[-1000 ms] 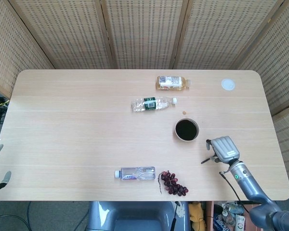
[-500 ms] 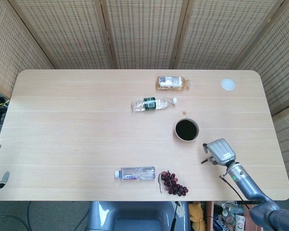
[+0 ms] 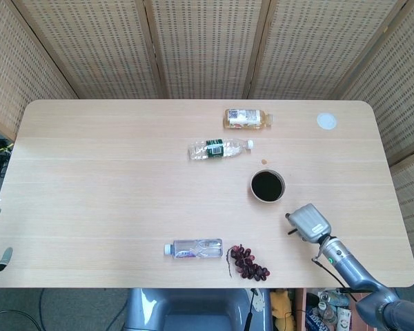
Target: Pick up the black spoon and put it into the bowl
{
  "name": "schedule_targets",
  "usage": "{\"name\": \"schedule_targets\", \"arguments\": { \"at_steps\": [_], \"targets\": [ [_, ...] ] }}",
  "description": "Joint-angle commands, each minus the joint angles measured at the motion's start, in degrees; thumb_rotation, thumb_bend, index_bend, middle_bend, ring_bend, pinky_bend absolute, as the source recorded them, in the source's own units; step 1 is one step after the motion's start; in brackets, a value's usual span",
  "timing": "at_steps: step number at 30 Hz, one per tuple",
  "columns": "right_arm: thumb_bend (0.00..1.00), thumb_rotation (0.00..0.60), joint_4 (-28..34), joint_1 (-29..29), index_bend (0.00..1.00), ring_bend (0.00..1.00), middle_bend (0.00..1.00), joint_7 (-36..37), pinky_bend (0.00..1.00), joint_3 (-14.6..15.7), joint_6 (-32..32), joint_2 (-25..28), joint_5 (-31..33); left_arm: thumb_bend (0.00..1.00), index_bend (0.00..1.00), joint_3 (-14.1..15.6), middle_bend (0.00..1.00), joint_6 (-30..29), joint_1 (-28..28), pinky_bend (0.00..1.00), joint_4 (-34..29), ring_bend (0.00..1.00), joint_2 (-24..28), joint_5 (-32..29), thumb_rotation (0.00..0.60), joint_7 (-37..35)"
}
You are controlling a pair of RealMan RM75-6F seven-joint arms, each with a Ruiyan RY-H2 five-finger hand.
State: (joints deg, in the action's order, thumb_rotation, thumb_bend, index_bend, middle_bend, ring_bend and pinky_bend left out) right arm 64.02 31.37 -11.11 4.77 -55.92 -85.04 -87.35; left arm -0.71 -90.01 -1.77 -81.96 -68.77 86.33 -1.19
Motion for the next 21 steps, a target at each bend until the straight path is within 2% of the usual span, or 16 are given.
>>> {"name": "schedule_targets", "arguments": {
  "at_steps": [1,21],
  "targets": [
    [0.46,0.600,-0.7,0.1,0.57,0.94,0.91,-1.8,1.00,0.1,0.4,-0.6,-0.4,0.36,0.00,0.0,0.00,0.0,-0.1,0.00,0.1,0.00,0.0,0.0,0.600,-0.1],
    [0.46,0.600,-4.0,0.4,0.57,0.94,0.91,-4.5,1.00,0.2,2.1,-2.8,-1.3,0.36,0.00,0.2,0.00,0.2,-0.2,0.00,0.1,0.00,0.0,0.1,0.600,-0.1]
  ]
}}
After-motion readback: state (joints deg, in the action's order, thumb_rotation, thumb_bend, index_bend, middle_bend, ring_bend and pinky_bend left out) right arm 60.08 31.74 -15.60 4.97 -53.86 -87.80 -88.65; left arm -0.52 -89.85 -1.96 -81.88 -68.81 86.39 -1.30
